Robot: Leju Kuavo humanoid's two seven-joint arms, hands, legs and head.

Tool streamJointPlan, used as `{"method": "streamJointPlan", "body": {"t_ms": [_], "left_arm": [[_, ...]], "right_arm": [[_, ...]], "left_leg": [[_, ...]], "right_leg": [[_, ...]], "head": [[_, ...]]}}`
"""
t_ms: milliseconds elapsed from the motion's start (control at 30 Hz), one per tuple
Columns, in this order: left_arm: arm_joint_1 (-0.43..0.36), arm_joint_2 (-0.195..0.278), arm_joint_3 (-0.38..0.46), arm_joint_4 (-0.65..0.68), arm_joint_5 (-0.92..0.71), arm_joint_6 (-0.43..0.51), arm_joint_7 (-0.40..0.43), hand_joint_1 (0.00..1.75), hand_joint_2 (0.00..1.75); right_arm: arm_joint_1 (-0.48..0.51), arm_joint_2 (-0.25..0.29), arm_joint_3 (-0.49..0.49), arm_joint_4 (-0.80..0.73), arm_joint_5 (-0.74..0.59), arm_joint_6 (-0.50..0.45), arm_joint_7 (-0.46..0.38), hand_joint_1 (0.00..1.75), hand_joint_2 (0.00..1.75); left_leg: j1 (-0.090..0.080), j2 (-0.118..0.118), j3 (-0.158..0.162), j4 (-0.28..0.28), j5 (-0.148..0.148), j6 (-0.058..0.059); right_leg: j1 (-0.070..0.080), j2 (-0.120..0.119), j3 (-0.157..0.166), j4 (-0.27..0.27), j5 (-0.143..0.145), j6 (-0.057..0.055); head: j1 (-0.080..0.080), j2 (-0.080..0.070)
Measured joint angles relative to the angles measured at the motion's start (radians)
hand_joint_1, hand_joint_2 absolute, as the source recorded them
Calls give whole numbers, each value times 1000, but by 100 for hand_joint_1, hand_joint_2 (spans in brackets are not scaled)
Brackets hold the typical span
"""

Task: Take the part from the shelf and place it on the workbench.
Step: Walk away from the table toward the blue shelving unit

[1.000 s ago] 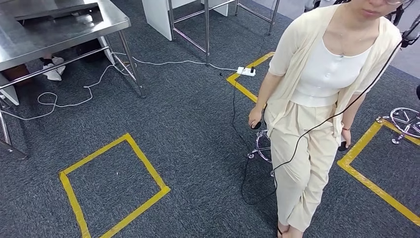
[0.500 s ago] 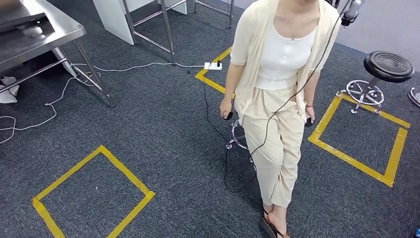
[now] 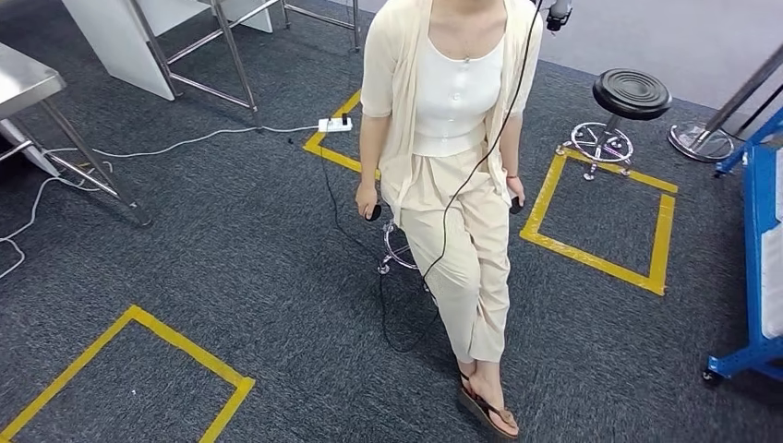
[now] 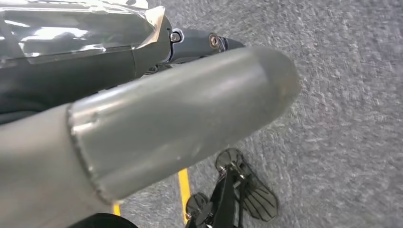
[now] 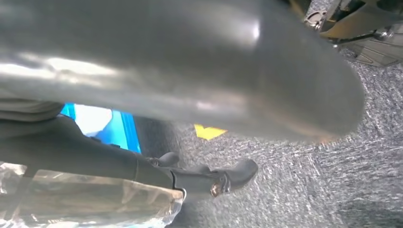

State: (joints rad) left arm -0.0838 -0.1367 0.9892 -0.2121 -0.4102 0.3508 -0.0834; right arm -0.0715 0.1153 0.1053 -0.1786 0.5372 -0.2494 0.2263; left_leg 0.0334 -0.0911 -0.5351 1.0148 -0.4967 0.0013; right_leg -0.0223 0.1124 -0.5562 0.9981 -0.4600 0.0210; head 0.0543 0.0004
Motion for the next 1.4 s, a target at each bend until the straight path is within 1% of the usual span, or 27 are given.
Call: {"method": "streamJointPlan", "body": {"t_ms": [67, 100, 133, 200, 267, 300, 367, 433, 500, 533, 567, 633, 700, 767, 800, 833, 867, 933, 1000, 1067, 1133, 1200, 1267, 1300, 1333, 1367, 1400], "left_arm": [[-2, -1, 0, 0, 0, 1, 0, 0, 0], [-2, -2, 0, 0, 0, 2, 0, 0, 0], [-2, -2, 0, 0, 0, 2, 0, 0, 0], [-1, -2, 0, 0, 0, 3, 0, 0, 0], [-1, -1, 0, 0, -2, 2, -1, 0, 0], [-1, -1, 0, 0, -4, 0, -2, 0, 0], [-1, -2, 0, 0, -7, -6, -4, 0, 0], [-1, -2, -1, 0, -10, -9, -7, 0, 0], [-3, -1, -2, -1, -15, -11, -9, 0, 0], [-4, -1, -3, -1, -17, -11, -10, 0, 0], [-5, -1, -4, -1, -19, -12, -10, 0, 0], [-6, -1, -5, -1, -20, -13, -11, 0, 0], [-4, -1, -5, 0, -20, -13, -11, 0, 0], [-1, 0, -5, 0, -20, -13, -11, 0, 0], [0, 0, -5, 0, -20, -13, -11, 0, 0], [0, 0, -5, 0, -20, -13, -11, 0, 0], [1, 0, -5, 0, -21, -13, -11, 0, 0], [1, 1, -6, 0, -21, -13, -11, 0, 0], [2, 1, -6, 0, -22, -13, -11, 0, 0], [1, 1, -6, 0, -22, -13, -11, 0, 0], [1, 0, -6, 0, -22, -13, -11, 0, 0], [2, 1, -6, 0, -21, -11, -10, 0, 0], [3, 1, -6, 0, -19, -8, -8, 0, 0], [3, 1, -6, 0, -18, -7, -8, 0, 0], [2, 1, -6, 0, -17, -7, -7, 0, 0], [2, 0, -6, 0, -17, -7, -7, 0, 0], [2, 0, -6, -1, -17, -7, -6, 0, 0]], "right_arm": [[2, 0, 0, 0, 0, 0, 0, 0, 0], [2, 0, 0, 0, 0, 0, 1, 0, 0], [2, 0, 0, 0, 0, 0, 1, 0, 0], [-1, 0, 0, 0, 0, 1, 2, 0, 0], [-1, 0, 0, 0, -2, 3, 5, 0, 0], [0, 0, 0, 0, -3, 4, 6, 0, 0], [2, -1, 0, 0, -6, 5, 8, 0, 0], [0, -2, 0, 0, -10, 2, 8, 0, 0], [-1, -2, -2, 0, -14, -1, 8, 0, 0], [1, -2, -4, 0, -16, -2, 7, 0, 0], [3, -2, -6, 0, -17, -3, 7, 0, 0], [5, -3, -10, 0, -18, -5, 7, 0, 0], [5, -2, -12, 0, -17, -6, 6, 0, 0], [6, -1, -14, 0, -17, -6, 6, 0, 0], [8, -1, -15, 0, -17, -6, 6, 0, 0], [9, -1, -15, 0, -17, -6, 6, 0, 0], [9, -1, -16, 0, -17, -6, 5, 0, 0], [8, 0, -16, 0, -17, -6, 4, 0, 0], [5, 1, -16, 0, -17, -6, 2, 0, 0], [6, 1, -17, 0, -17, -6, 1, 0, 0], [7, 1, -17, 0, -17, -6, 0, 0, 0], [5, 1, -18, 0, -15, -5, 0, 0, 0], [3, 1, -18, 0, -12, -3, 0, 0, 0], [4, 1, -18, 0, -10, -2, 0, 0, 0], [6, 1, -18, 0, -8, -1, 1, 0, 0], [6, 0, -18, 0, -7, 0, 2, 0, 0], [6, 0, -18, 0, -6, 0, 2, 0, 0]], "left_leg": [[-5, 27, -1, -5, 6, 14], [-6, 41, 0, -10, 11, 24], [-7, 56, 0, -15, 15, 33], [-12, 87, -2, -18, 17, 43], [-18, 119, -4, -18, 17, 45], [-20, 133, -4, -17, 17, 45], [-22, 157, -2, -17, 17, 44], [-26, 176, 1, -16, 13, 38], [-30, 193, 6, -15, 9, 26], [-29, 202, 9, -16, 8, 20], [-26, 204, 11, -14, 6, 14], [-19, 169, -3, 23, -26, 3], [-14, 113, -52, 138, -97, -4], [-13, 94, -106, 254, -142, -8], [-13, 92, -114, 267, -135, -9], [-12, 90, -103, 243, -110, -8], [-11, 82, -77, 185, -71, -6], [-6, 30, -19, 54, -10, -1], [-7, -4, 3, -3, 4, 6], [-11, 17, 3, -11, 7, 18], [-12, 44, 7, -24, 16, 35], [-15, 77, 10, -32, 21, 44], [-18, 110, 8, -31, 20, 46], [-19, 124, 7, -31, 20, 46], [-20, 137, 7, -31, 20, 45], [-19, 149, 8, -31, 19, 43], [-20, 161, 11, -30, 17, 40]], "right_leg": [[-2, 11, -14, 0, 5, 16], [-1, -6, -26, 17, -4, 18], [1, -32, -45, 53, -23, 15], [3, -85, -108, 180, -83, 4], [3, -99, -153, 283, -119, 5], [3, -102, -148, 284, -116, 10], [3, -121, -78, 172, -77, 22], [7, -160, -3, 42, -39, 21], [14, -174, 15, -2, -26, 10], [16, -164, 13, -3, -22, 3], [11, -154, 13, -6, -19, -4], [4, -134, 18, -11, -10, -20], [3, -114, 17, -13, -4, -31], [6, -90, 15, -12, -2, -34], [8, -78, 15, -12, -2, -34], [8, -65, 17, -11, -2, -34], [8, -52, 19, -11, -2, -33], [11, -28, 17, -7, -2, -30], [13, -5, 5, -3, 2, -19], [10, 12, -9, -2, 7, -4], [10, -25, -31, 26, -7, 2], [10, -82, -85, 130, -61, -2], [7, -99, -147, 257, -112, -1], [5, -102, -157, 283, -118, 4], [3, -105, -146, 267, -108, 13], [1, -113, -113, 211, -86, 22], [-1, -135, -69, 133, -61, 28]], "head": [[0, 0], [1, 0], [3, 0], [5, 0], [6, 0], [6, 0], [6, 0], [5, 0], [3, 0], [2, 0], [2, 0], [1, 0], [-1, 0], [-1, 0], [-1, 0], [-1, 0], [-1, 0], [0, 0], [1, 0], [1, 0], [2, 0], [5, 0], [7, 0], [7, 0], [7, 0], [7, 0], [7, 0]]}}
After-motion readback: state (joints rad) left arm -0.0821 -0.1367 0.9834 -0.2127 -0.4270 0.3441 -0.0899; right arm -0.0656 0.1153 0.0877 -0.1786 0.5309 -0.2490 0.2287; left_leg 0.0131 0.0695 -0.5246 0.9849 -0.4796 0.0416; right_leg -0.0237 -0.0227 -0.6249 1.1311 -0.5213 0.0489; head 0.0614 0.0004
